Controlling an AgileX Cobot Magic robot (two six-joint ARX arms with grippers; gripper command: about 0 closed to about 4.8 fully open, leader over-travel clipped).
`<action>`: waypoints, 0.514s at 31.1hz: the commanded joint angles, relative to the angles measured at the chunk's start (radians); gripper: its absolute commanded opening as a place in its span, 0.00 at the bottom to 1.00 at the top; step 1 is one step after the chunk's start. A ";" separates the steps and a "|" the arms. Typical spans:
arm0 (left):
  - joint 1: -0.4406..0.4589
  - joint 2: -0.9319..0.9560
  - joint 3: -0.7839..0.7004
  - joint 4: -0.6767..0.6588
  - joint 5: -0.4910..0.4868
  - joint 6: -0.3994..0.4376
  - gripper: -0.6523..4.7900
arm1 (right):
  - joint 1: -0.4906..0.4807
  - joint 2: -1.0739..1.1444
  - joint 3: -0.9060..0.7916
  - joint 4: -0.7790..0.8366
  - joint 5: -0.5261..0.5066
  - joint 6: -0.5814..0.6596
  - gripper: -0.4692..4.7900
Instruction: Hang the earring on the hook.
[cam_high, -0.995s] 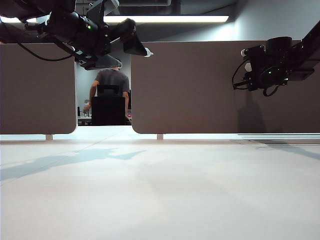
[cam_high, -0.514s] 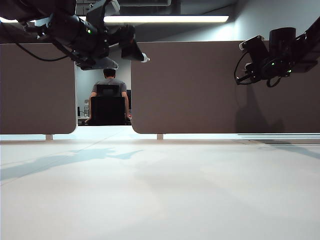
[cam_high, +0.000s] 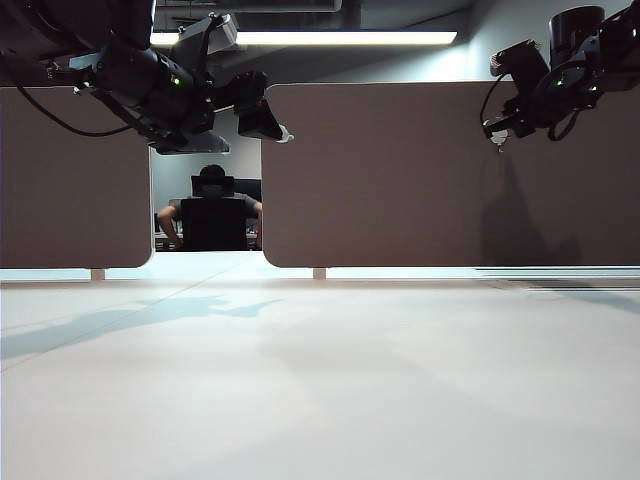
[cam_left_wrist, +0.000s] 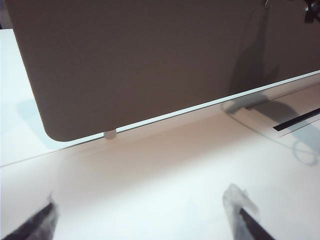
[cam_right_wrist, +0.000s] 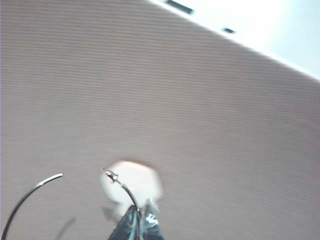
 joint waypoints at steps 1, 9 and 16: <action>0.000 -0.001 0.004 0.005 -0.002 0.009 1.00 | -0.008 0.040 0.005 0.071 -0.064 -0.056 0.08; 0.000 -0.001 0.004 -0.025 -0.002 0.042 1.00 | -0.035 0.100 0.005 0.265 -0.047 -0.115 0.08; -0.002 -0.001 0.004 -0.028 -0.001 0.040 1.00 | -0.060 0.100 0.005 0.224 -0.072 -0.124 0.08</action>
